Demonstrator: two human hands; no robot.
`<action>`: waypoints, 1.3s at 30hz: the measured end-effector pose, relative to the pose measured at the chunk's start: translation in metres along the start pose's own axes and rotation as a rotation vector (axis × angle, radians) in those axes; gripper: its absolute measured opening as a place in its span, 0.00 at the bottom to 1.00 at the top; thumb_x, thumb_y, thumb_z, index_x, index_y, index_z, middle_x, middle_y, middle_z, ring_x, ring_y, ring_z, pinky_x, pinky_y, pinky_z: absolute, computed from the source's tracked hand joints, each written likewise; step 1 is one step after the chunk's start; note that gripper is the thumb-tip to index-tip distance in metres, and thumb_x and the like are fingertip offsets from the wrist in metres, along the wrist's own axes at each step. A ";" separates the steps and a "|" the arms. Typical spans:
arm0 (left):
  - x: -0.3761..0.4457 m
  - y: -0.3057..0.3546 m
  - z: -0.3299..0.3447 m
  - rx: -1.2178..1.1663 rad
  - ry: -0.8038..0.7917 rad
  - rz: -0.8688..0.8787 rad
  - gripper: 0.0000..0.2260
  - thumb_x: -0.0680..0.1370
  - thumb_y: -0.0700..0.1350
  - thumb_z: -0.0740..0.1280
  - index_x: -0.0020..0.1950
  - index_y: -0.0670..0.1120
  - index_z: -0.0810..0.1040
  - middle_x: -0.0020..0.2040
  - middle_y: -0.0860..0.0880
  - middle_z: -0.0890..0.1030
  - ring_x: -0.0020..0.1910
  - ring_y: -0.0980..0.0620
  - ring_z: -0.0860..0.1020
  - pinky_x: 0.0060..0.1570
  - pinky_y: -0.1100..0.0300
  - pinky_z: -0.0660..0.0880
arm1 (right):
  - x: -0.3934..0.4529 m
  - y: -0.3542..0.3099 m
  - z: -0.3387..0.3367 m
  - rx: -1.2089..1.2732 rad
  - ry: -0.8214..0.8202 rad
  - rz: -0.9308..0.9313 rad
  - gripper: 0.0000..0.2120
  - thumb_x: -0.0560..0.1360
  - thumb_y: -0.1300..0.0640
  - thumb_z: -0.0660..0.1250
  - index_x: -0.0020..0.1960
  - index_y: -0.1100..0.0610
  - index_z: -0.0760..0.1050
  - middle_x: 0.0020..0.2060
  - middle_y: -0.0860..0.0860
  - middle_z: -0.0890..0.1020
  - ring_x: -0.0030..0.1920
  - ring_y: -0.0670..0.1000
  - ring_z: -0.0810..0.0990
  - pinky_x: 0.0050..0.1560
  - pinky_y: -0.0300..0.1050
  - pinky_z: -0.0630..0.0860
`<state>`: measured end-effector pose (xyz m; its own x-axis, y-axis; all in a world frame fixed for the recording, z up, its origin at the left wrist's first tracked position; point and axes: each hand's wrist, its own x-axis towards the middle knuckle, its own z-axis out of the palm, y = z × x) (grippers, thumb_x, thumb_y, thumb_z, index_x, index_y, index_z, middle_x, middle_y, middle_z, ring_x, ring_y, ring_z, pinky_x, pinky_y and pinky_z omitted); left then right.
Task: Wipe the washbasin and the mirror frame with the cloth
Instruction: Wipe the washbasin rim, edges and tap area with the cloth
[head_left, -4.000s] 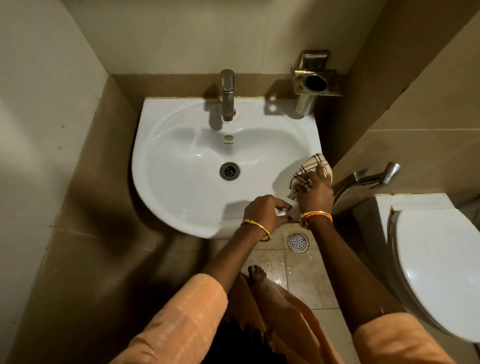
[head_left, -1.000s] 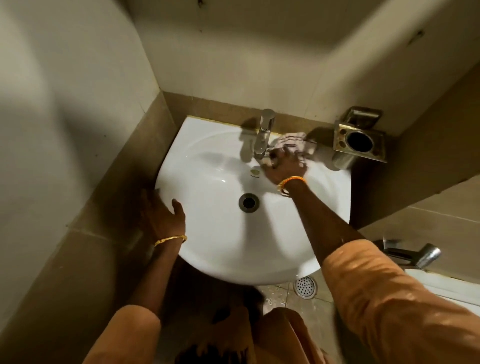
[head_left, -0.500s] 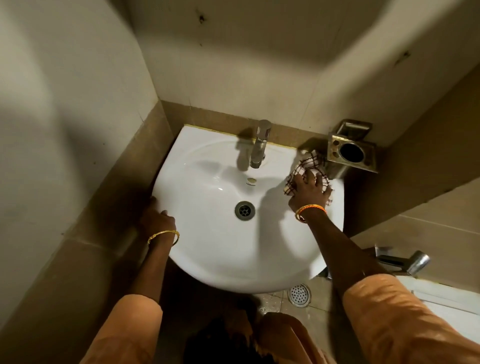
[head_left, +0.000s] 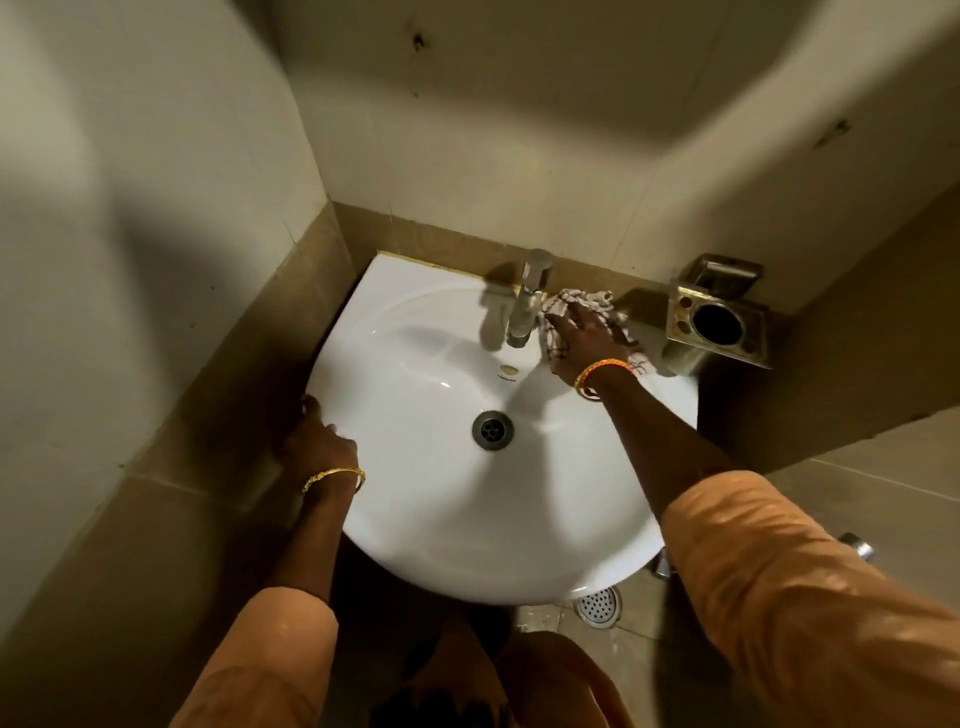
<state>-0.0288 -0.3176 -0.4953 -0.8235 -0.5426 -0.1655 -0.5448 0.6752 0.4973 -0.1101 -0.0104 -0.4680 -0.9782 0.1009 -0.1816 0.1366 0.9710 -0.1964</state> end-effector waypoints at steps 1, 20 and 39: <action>0.000 0.001 0.001 0.002 0.003 -0.011 0.26 0.75 0.34 0.63 0.73 0.43 0.65 0.63 0.39 0.78 0.64 0.38 0.74 0.59 0.48 0.71 | -0.005 0.008 0.000 -0.009 -0.010 0.052 0.31 0.74 0.51 0.65 0.74 0.43 0.57 0.77 0.51 0.53 0.75 0.58 0.55 0.73 0.62 0.55; 0.001 -0.003 -0.005 -0.055 0.025 0.007 0.23 0.74 0.37 0.65 0.70 0.42 0.70 0.65 0.38 0.76 0.64 0.36 0.73 0.60 0.46 0.70 | -0.031 -0.041 0.033 -0.012 0.038 0.130 0.34 0.76 0.50 0.63 0.76 0.45 0.50 0.78 0.50 0.50 0.77 0.58 0.46 0.73 0.64 0.45; 0.111 0.024 -0.032 -0.041 -0.329 0.288 0.13 0.72 0.49 0.69 0.54 0.47 0.81 0.54 0.44 0.83 0.53 0.41 0.80 0.54 0.51 0.77 | 0.020 -0.163 0.055 0.117 0.104 0.255 0.37 0.75 0.47 0.62 0.77 0.47 0.47 0.78 0.54 0.47 0.77 0.59 0.49 0.74 0.60 0.46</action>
<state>-0.1286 -0.3779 -0.4751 -0.9511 -0.1427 -0.2741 -0.2843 0.7516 0.5953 -0.1434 -0.1786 -0.4926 -0.9199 0.3660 -0.1407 0.3913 0.8805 -0.2675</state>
